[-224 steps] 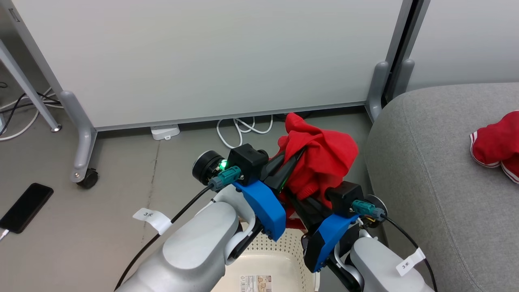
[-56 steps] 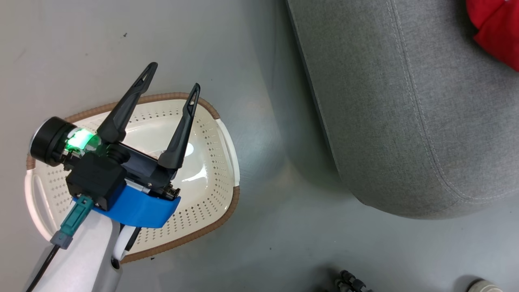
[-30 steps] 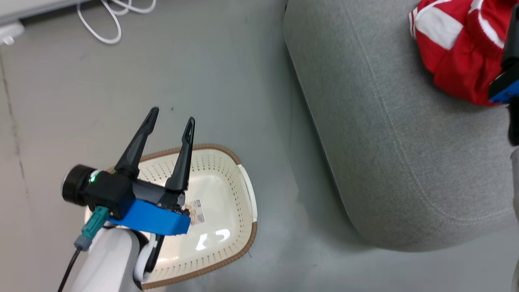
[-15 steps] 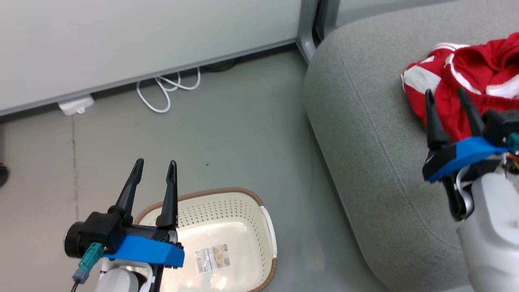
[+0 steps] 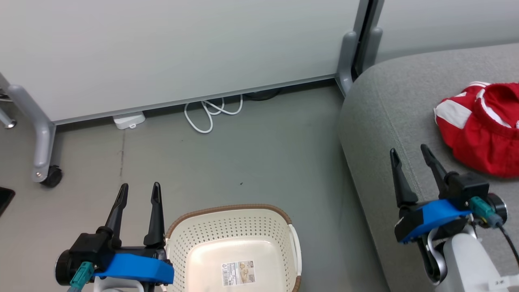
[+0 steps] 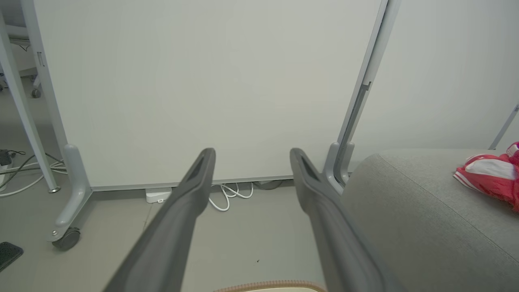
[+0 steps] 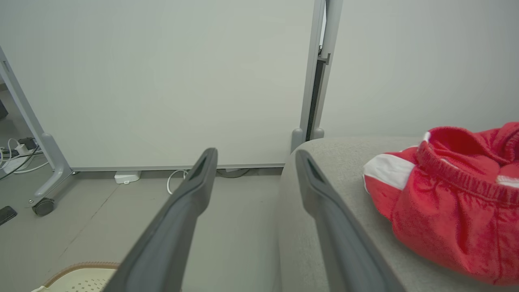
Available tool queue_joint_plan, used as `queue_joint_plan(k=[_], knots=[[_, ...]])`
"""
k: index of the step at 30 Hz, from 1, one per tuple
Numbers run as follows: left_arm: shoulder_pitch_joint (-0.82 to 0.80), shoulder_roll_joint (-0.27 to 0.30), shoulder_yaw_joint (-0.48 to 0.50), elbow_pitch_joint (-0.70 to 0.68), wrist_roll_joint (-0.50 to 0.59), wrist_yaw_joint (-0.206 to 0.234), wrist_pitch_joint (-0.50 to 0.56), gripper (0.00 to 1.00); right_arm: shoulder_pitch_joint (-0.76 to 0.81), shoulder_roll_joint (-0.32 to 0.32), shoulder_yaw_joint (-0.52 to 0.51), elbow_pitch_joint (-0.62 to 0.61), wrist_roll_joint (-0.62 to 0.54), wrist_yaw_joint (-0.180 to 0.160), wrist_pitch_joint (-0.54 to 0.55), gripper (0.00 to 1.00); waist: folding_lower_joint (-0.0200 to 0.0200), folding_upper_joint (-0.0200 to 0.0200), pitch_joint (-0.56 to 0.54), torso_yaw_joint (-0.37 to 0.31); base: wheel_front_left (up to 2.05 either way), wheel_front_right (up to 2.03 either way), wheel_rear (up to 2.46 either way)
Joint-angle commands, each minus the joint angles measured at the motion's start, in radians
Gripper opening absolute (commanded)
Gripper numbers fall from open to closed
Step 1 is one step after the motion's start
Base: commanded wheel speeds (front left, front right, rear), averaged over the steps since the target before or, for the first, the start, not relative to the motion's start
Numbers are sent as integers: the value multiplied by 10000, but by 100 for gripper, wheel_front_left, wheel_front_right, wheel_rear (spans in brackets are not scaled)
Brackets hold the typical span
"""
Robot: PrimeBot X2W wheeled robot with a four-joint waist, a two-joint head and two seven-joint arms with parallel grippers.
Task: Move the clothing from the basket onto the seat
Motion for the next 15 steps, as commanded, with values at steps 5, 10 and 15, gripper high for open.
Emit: queue_joint_plan(k=[5,10,15], knots=[[157,-84,168,252,122,-70,-25,100,946,248,-75,-713,-257,4,243,100,2,-1,-308,463,0,0,0],[286,-133,315,492,177,-78,-25,100,1658,396,-272,-1281,-423,4,393,100,2,-1,-549,721,0,0,0],[378,-143,409,717,242,-63,-25,100,2268,479,-362,-1728,-218,4,502,100,2,-1,-815,963,0,0,0]])
